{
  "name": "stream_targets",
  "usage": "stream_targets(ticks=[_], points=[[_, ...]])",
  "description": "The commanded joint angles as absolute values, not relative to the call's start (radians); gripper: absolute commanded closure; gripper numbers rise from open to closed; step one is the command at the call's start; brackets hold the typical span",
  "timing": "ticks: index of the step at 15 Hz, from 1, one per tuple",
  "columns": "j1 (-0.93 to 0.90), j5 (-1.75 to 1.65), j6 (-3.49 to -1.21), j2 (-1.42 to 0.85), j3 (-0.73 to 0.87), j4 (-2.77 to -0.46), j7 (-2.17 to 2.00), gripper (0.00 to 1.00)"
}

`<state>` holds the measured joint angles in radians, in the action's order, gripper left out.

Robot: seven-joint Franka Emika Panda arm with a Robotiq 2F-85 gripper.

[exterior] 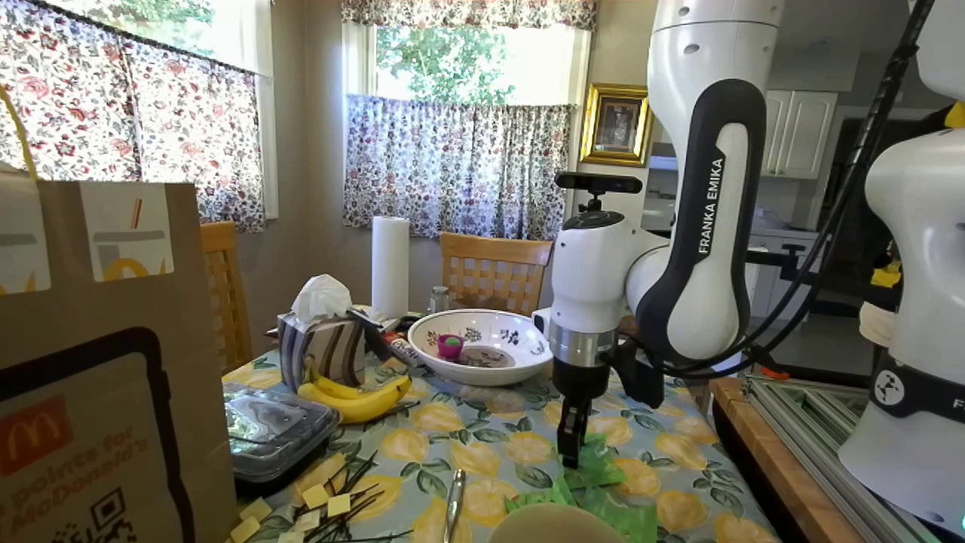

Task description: Remove the green sachet from the bowl, then put another green sachet in the bowl

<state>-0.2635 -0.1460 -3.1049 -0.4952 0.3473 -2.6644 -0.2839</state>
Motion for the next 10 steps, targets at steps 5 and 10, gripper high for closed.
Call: stream_targets(ticks=[5,10], points=[[-0.188,-0.086,-3.111,-0.451,0.286,-2.674,-0.183,1.0],[-0.228,-0.098,-3.107,-0.344,0.322,-2.741,-0.184,1.0]])
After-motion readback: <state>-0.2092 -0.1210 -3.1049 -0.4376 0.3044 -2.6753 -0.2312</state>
